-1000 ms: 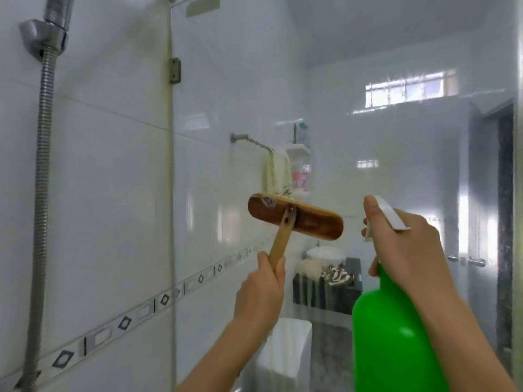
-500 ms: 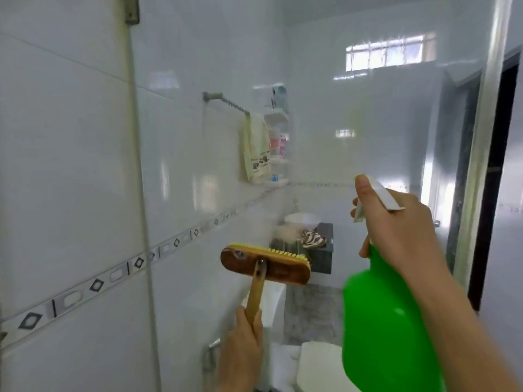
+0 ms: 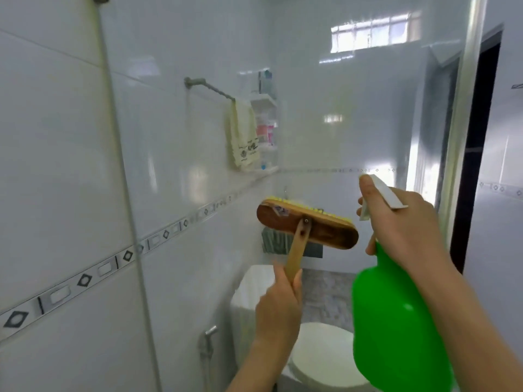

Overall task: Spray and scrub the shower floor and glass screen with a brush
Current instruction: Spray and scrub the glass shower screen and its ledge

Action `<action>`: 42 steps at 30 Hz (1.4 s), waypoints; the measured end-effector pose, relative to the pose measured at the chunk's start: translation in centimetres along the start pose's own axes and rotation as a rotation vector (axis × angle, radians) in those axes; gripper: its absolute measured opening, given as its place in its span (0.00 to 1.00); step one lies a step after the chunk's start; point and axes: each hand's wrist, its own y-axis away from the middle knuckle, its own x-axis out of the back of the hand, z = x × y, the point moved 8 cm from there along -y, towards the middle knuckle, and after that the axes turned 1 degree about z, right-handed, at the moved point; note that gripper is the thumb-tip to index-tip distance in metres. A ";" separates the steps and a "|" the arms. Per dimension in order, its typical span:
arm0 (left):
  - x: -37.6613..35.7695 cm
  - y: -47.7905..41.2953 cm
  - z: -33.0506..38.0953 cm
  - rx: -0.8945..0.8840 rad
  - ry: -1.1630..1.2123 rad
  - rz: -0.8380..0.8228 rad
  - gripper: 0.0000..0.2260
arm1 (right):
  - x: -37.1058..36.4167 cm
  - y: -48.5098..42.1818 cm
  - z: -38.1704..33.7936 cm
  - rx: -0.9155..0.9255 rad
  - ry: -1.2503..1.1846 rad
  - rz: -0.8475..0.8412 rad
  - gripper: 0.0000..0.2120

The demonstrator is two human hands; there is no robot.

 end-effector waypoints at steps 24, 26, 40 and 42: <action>2.0 -9.1 14.7 -0.217 0.131 0.234 0.19 | 6.7 0.5 3.3 0.008 0.009 0.114 0.29; -3.0 -3.3 8.7 -0.152 0.052 0.126 0.26 | 6.0 1.3 3.5 0.012 -0.013 0.066 0.27; -2.7 0.2 -3.6 0.064 0.140 0.155 0.22 | -0.7 1.0 3.8 0.015 -0.006 -0.067 0.26; -4.8 4.6 -6.7 0.119 0.033 -0.001 0.26 | -2.1 1.3 3.7 0.026 0.029 -0.101 0.26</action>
